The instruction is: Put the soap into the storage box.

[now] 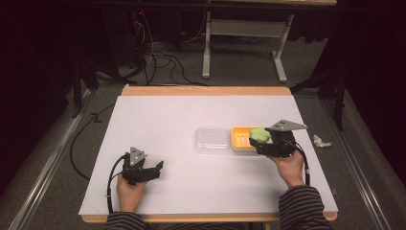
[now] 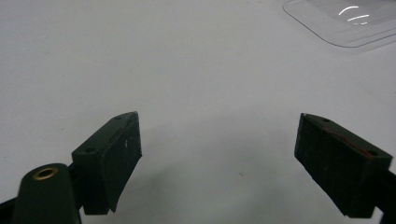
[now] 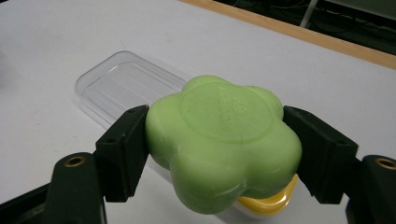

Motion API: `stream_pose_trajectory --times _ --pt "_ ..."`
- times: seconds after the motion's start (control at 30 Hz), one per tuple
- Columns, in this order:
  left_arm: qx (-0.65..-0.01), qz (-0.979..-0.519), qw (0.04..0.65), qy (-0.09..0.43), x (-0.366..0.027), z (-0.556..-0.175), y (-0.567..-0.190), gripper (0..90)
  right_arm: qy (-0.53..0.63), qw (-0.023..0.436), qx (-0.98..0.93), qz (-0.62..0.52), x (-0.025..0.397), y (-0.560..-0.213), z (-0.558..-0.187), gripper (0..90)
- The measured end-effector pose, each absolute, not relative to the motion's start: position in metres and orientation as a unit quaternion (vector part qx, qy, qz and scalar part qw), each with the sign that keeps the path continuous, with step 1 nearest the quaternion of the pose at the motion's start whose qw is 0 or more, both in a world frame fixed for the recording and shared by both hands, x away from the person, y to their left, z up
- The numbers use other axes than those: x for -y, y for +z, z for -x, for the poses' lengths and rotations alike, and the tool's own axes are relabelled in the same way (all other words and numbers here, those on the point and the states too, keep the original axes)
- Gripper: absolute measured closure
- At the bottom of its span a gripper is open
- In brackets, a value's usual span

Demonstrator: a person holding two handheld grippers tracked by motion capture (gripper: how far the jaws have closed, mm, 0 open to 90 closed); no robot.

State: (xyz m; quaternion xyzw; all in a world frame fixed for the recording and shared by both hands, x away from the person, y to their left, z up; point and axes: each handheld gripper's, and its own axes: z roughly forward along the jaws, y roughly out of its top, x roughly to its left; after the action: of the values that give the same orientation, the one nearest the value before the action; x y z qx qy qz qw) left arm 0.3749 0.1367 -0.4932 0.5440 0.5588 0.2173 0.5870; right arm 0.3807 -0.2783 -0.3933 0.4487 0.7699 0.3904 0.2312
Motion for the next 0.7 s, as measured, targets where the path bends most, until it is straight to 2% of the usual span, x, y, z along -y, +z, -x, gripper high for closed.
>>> stream_pose_trajectory --times 0.7 --pt "-0.559 -0.548 0.584 0.215 -0.138 -0.375 -0.493 15.5 0.365 0.228 -0.766 -0.478 0.268 -0.411 -0.406 27.0"
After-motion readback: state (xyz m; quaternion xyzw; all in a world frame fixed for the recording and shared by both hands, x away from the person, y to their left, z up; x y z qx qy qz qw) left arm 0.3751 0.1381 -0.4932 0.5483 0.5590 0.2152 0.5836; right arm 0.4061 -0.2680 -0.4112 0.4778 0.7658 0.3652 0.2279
